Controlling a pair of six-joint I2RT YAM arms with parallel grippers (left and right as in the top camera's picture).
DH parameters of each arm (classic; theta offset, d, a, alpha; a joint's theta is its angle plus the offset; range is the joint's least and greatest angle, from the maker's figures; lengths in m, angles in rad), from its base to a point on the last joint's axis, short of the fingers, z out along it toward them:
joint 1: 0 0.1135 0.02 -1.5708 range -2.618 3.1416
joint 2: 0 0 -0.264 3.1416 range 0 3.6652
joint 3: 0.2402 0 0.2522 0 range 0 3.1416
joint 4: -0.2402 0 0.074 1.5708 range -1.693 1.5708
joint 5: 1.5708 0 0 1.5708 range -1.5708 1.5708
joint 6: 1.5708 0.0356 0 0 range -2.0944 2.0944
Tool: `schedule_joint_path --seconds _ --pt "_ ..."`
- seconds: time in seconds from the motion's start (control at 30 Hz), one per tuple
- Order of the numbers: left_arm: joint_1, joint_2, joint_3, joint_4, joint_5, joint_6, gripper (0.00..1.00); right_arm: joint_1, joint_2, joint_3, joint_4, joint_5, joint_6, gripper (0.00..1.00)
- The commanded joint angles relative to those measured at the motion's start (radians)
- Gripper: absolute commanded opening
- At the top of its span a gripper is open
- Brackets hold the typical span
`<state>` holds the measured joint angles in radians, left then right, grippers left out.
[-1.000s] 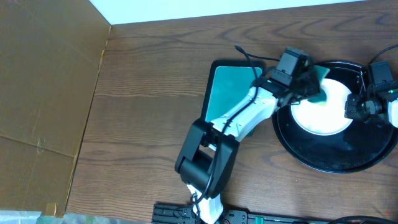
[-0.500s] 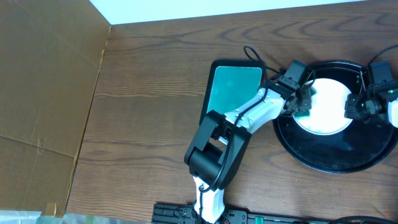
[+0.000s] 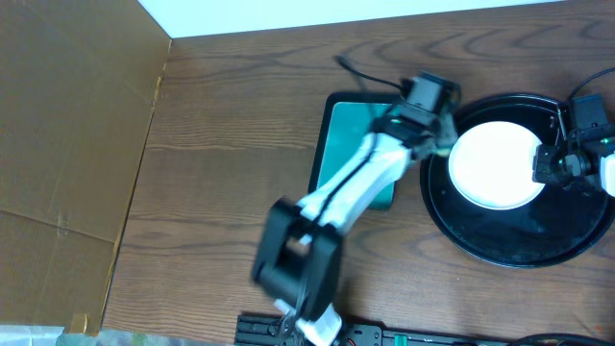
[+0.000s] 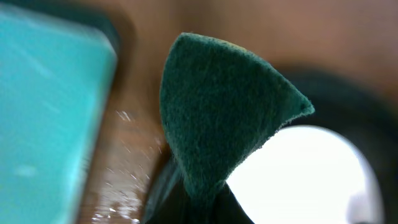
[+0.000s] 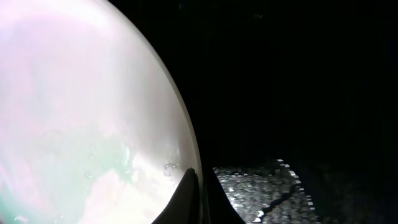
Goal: Clean dirty plates on tray and stack at the side
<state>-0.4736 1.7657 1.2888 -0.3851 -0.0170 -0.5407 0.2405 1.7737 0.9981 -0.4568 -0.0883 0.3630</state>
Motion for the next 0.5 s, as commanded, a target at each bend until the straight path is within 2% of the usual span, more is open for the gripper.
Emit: schedule_joint_path --seconds 0.0,0.2,0.47 --pt "0.011 -0.148 0.004 0.003 -0.029 0.066 0.07 0.001 -0.029 0.016 -0.008 0.095 -0.055 0.01" --pt "0.09 -0.208 0.004 -0.062 -0.105 0.08 0.07 0.057 -0.121 0.034 -0.007 0.239 -0.141 0.01" --pt "0.246 -0.124 -0.048 -0.168 -0.103 0.056 0.07 0.189 -0.259 0.035 0.03 0.541 -0.298 0.01"
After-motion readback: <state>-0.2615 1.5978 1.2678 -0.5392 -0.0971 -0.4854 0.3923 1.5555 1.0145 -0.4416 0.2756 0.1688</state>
